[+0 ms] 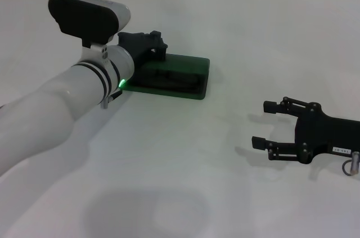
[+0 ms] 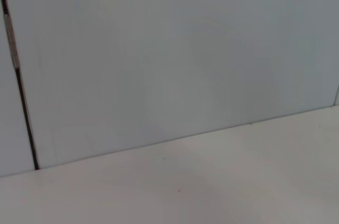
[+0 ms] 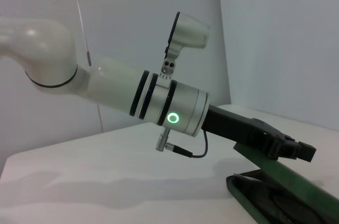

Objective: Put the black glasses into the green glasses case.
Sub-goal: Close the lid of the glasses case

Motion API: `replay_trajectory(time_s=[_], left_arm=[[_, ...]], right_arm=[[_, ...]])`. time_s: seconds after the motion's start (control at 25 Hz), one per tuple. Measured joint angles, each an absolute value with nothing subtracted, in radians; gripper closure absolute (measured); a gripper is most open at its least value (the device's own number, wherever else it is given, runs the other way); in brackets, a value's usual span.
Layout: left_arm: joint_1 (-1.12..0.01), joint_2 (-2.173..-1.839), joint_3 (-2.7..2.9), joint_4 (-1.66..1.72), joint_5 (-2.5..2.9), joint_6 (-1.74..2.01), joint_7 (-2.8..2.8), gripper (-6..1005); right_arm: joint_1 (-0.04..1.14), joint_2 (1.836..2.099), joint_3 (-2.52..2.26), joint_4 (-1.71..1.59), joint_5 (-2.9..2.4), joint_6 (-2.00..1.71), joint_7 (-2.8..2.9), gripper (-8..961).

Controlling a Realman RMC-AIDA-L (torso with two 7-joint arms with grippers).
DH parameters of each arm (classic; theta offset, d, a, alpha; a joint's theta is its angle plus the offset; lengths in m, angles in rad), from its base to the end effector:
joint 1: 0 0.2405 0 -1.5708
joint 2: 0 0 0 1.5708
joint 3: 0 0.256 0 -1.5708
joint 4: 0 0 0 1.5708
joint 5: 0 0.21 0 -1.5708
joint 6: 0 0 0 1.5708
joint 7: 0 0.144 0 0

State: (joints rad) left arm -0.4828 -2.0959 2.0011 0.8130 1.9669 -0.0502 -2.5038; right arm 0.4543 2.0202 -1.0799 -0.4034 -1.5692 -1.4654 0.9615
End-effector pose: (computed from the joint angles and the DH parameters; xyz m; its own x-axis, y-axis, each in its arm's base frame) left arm -0.2252 0.3869 -0.0969 0.7329 0.4320 0.5256 0.6761 -0.3756 -0.6339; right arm 0.2778 0.2977 -0.0368 0.8244 -0.1493 -0.5459 -0.3015 -0.9322 -0.2003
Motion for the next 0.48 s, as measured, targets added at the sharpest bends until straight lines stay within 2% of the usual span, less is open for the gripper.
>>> replay_trajectory(time_s=[0.48], left_arm=[[-0.461, -2.098, 2.009, 0.813, 1.966, -0.071, -2.507, 900]], right_arm=[[0.455, 2.02, -1.078, -0.403, -1.569, -1.464, 0.962, 112]])
